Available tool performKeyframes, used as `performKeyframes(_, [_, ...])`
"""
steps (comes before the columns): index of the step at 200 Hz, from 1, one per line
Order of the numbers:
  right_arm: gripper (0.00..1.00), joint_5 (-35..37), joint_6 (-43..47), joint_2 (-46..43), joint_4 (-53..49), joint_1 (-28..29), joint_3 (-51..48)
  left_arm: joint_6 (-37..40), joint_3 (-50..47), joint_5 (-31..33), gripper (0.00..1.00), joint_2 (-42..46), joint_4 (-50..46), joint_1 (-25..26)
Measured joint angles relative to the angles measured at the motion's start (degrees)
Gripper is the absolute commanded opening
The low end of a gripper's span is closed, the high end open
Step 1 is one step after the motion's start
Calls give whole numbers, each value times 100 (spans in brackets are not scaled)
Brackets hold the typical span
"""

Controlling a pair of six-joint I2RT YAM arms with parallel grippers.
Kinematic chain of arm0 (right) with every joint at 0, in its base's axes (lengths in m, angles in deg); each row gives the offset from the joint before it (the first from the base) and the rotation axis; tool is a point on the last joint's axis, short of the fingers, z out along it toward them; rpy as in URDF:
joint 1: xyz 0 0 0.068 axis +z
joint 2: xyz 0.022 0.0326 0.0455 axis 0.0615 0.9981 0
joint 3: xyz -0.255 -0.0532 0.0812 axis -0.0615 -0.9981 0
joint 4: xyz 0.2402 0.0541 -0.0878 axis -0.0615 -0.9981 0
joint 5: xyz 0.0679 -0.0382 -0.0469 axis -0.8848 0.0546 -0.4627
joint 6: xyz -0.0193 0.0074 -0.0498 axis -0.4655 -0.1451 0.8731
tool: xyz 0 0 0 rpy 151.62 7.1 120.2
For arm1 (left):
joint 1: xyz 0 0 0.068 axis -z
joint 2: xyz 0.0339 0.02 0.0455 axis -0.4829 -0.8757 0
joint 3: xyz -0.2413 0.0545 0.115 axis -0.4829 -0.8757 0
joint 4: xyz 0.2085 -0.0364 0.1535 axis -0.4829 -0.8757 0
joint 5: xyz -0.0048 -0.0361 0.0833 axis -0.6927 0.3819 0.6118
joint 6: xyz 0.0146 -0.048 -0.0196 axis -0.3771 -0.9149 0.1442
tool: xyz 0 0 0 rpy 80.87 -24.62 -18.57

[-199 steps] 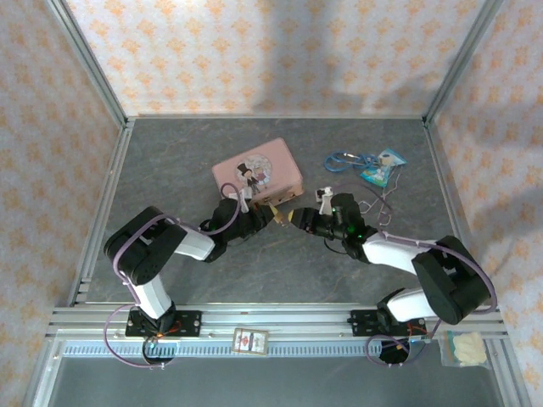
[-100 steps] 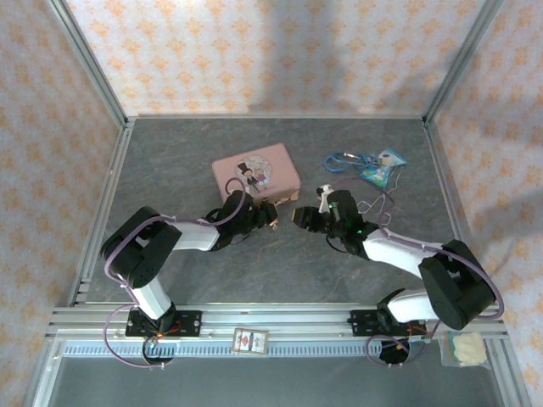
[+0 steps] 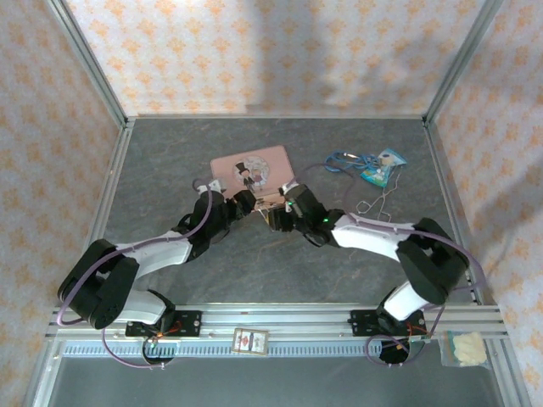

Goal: Unlock a padlock with a key

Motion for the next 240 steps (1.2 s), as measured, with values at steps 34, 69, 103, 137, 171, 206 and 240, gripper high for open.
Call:
performKeyframes(34, [50,693,94,844,-446,275,688,-17,-74,35,66,-37,219,-35])
performKeyframes(69, [51,1047,37,942,-568,337,651,4,-90,50,66,-15,210,-61])
performKeyframes(103, [53,1093,-94,313,-507,243,151,-199,-487,411,66,221,142,424])
performKeyframes(137, [53,874,-249,-352,-341,-212,-238,-501,-640,933,66,190,181,1158])
performKeyframes(171, [53,575,-420,-772,-125,-645,-616,-614,-555,1281,62,-494,501,1270])
performKeyframes(206, [53,372,-507,-944,13,-743,-798,-713,-92,1388,60,-1545,837,1314])
performKeyframes(240, [53,273,-525,-1102,101,-772,-975,-686,417,1504,60,-2068,964,1346])
